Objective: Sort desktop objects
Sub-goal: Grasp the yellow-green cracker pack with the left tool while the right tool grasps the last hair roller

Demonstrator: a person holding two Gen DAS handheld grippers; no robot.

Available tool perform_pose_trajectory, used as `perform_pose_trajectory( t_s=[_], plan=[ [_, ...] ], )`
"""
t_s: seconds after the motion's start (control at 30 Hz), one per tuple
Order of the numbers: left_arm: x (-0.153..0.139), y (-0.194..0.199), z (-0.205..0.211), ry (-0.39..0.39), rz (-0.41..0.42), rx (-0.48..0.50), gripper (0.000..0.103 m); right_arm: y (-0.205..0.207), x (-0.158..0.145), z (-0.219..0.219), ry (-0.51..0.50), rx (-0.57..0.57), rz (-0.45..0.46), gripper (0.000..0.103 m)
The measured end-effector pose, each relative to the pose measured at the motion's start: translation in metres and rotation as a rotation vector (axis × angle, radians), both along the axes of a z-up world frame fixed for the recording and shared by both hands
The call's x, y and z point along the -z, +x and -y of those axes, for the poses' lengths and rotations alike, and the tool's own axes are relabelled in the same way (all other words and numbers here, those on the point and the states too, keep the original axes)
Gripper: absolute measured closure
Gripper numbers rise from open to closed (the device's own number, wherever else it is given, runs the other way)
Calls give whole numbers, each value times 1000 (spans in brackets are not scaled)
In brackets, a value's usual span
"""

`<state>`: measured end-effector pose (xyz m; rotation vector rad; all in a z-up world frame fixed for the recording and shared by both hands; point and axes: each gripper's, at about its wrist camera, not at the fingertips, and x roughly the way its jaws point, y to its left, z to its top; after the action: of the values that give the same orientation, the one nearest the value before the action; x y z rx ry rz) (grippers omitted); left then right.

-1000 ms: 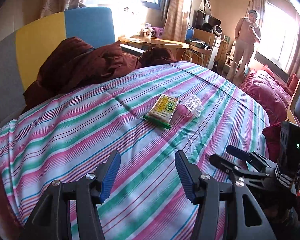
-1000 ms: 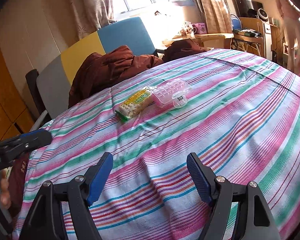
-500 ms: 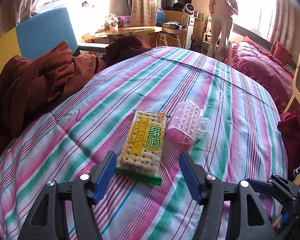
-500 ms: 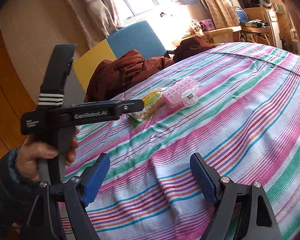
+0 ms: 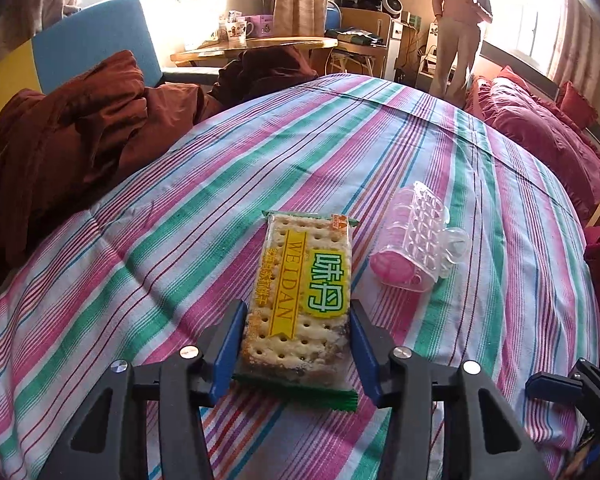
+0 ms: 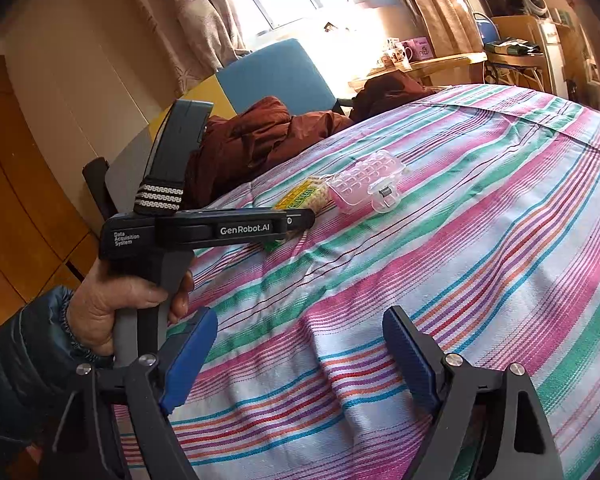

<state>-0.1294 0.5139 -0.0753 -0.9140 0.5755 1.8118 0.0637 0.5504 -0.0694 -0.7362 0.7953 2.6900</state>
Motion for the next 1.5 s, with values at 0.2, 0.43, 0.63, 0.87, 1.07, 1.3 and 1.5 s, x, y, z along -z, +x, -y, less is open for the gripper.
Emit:
perform_pose_trajectory(
  t_s=[0.2, 0.43, 0.63, 0.87, 1.07, 1.3, 1.5],
  plan=[
    [-1, 13, 47, 26, 51, -110, 53, -1, 0, 1, 6, 1, 12, 17],
    [-6, 48, 130, 59, 73, -232, 53, -4, -1, 3, 30, 3, 44, 17],
    [-8, 68, 175, 95, 77, -265, 53, -15, -10, 9, 109, -6, 122, 21],
    [-10, 92, 228, 136, 81, -303, 53, -56, -48, -25, 241, -15, 178, 21],
    [-8, 94, 239, 166, 106, -304, 53, -103, -51, -58, 332, -123, 325, 20],
    [-7, 91, 237, 178, 126, -298, 51, -130, -30, -72, 370, -218, 422, 19],
    [-6, 92, 232, 168, 114, -286, 44, -138, -19, -80, 364, -220, 445, 18]
  ],
)
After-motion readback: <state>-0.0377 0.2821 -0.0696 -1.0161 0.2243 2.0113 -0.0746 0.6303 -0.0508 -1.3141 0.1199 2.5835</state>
